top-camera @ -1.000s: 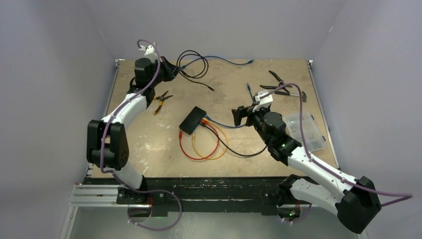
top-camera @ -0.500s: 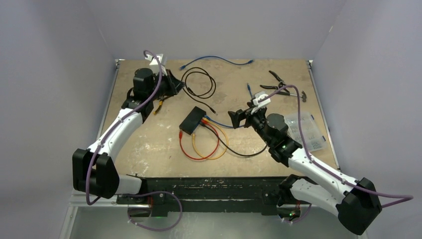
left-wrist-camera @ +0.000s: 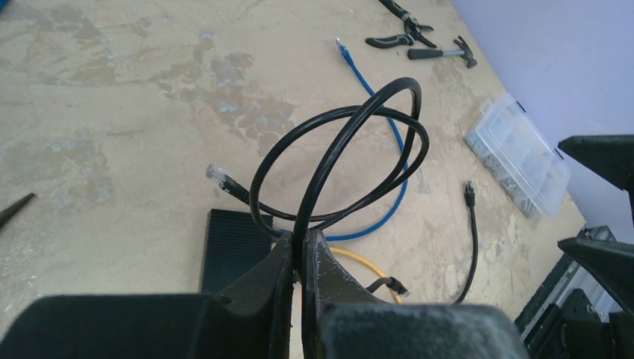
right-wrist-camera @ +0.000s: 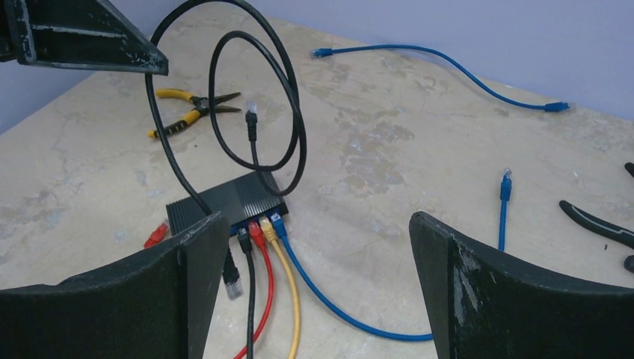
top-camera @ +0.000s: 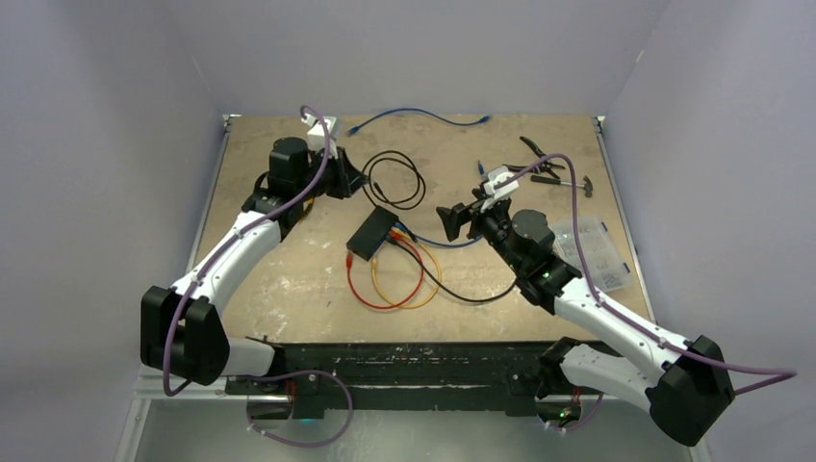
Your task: Insert the plug into the switch port
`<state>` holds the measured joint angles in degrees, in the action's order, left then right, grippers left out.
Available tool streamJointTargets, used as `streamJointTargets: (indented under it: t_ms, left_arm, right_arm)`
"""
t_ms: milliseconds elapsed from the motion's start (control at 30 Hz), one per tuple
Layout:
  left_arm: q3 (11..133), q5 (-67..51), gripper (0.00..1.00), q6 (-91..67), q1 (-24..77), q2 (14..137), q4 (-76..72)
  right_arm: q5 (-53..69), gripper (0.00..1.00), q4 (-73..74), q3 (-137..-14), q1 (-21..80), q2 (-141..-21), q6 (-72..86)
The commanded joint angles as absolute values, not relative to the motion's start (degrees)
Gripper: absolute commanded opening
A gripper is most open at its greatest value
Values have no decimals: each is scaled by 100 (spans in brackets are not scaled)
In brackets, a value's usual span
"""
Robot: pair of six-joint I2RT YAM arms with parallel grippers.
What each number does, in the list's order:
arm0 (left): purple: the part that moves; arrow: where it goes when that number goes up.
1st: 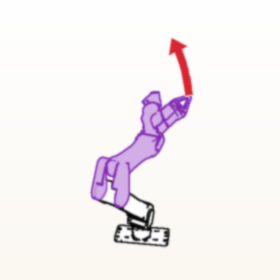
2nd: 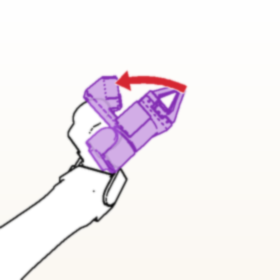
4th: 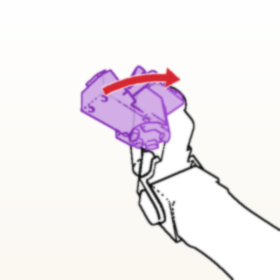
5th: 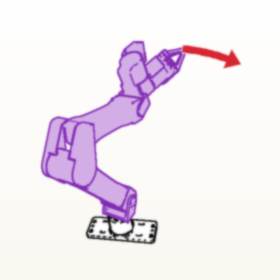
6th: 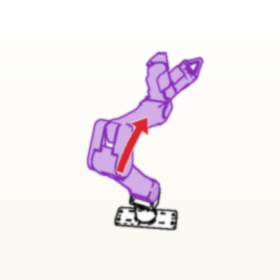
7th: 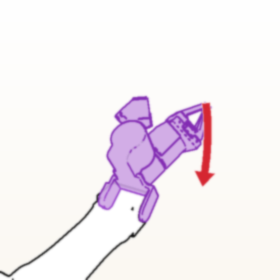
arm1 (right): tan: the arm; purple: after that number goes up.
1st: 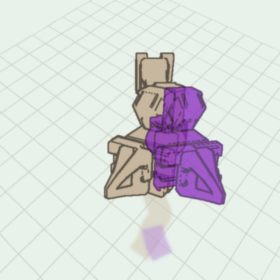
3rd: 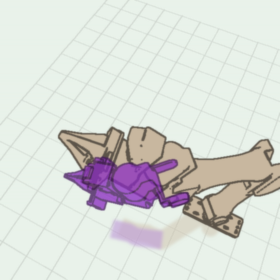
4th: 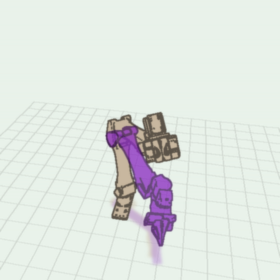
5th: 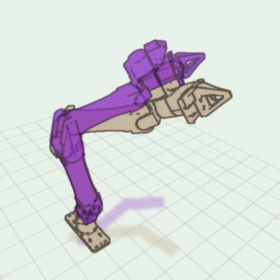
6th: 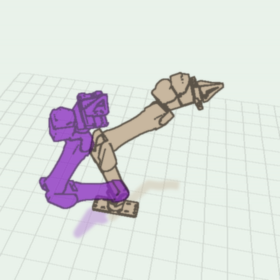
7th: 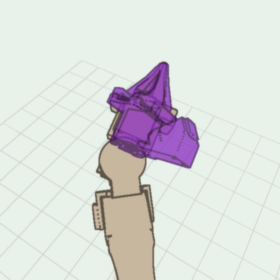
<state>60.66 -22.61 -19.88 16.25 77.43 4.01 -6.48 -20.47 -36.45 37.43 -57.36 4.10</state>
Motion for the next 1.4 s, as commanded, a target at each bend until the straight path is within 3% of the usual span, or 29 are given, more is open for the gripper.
streamJointTargets:
  t_ms: [0,267,633,1033,1367]
  left_arm:
    - [5818,-2653,0,-1892,1801,7511,-15]
    - [5248,-2739,0,-1822,2334,7469,-554]
    - [4311,-2589,0,-2269,3065,7586,-1571]
    - [3617,-2451,0,-2265,3337,7703,-1949]
    - [3335,-2413,0,-2374,3340,7755,-2270]
  right_arm:
    - [-865,90,-2017,-3943,3722,-5647,426]
    - [-1787,87,-1899,-4169,3719,-5841,627]
    - [-1107,80,-1438,-4591,3399,-6795,1086]
    - [296,55,-1376,-4541,3313,-7861,1084]
    - [1098,42,-1095,-4739,3313,-8495,875]
